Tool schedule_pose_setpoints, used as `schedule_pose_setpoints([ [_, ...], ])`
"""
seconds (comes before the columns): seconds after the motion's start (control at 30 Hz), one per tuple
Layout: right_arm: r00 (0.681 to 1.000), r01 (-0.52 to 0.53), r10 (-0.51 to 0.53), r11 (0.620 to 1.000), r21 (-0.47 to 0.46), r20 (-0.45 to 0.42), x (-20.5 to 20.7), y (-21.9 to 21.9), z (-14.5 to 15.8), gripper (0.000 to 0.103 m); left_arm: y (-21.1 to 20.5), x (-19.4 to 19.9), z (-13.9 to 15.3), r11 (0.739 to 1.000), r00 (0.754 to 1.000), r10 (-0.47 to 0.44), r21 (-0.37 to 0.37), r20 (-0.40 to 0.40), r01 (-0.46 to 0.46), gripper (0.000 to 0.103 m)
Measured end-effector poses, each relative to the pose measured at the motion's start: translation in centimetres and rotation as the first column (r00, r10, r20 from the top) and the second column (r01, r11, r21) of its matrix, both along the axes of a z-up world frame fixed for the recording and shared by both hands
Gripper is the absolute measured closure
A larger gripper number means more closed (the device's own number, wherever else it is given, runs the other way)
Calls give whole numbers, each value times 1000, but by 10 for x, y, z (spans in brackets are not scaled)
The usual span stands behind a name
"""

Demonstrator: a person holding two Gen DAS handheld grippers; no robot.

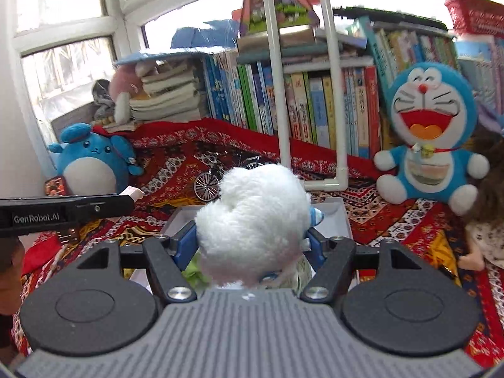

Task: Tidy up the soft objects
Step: 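Carry the pad with left gripper while right gripper carries the fluff to the white tray, then open left gripper over the tray while right gripper releases the fluff into it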

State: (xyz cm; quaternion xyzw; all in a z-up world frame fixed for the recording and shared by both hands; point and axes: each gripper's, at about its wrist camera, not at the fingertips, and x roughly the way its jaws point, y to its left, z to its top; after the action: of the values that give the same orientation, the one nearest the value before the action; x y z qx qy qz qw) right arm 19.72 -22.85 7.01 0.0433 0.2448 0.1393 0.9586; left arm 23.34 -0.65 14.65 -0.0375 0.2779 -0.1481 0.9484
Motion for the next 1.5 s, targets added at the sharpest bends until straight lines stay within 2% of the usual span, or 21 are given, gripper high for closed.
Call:
schedule_pose_setpoints([
  [0.07, 999, 9, -8, 1000, 22, -36, 17, 1, -8, 32, -2, 15, -7, 1000, 1000, 13, 21, -8, -13, 80],
  [0.13, 998, 15, -13, 999, 38, -59, 31, 1, -14, 32, -3, 30, -15, 1000, 999, 19, 10, -34, -18, 80],
  [0.2, 997, 24, -21, 999, 40, -72, 43, 2, -19, 32, 0, 41, -22, 999, 1000, -26, -33, -9, 26, 80],
  [0.23, 997, 26, -22, 999, 43, -78, 49, 3, -21, 32, -2, 47, -25, 999, 999, -38, -24, -14, 37, 80],
  [0.47, 992, 34, -29, 999, 41, -120, 82, 11, -38, 32, -8, 90, -54, 1000, 993, -19, -6, -115, 19, 80],
  [0.6, 986, 40, -35, 999, 30, -163, 94, 16, -53, 32, -6, 107, -70, 1000, 981, -13, -10, -192, 11, 80],
  [0.97, 972, 60, -51, 998, 34, -228, 108, 14, -71, 32, 4, 131, -96, 999, 941, -15, -46, -337, 0, 80],
  [1.1, 968, 53, -46, 998, 22, -248, 111, 18, -75, 32, 0, 133, -103, 1000, 939, -10, -9, -343, 7, 80],
  [1.4, 959, 50, -46, 999, 10, -279, 115, 23, -82, 32, -2, 136, -112, 1000, 930, -9, 2, -367, 10, 79],
  [1.5, 962, 50, -46, 999, 9, -268, 114, 23, -81, 29, 0, 135, -112, 1000, 934, 5, 12, -357, 0, 78],
])
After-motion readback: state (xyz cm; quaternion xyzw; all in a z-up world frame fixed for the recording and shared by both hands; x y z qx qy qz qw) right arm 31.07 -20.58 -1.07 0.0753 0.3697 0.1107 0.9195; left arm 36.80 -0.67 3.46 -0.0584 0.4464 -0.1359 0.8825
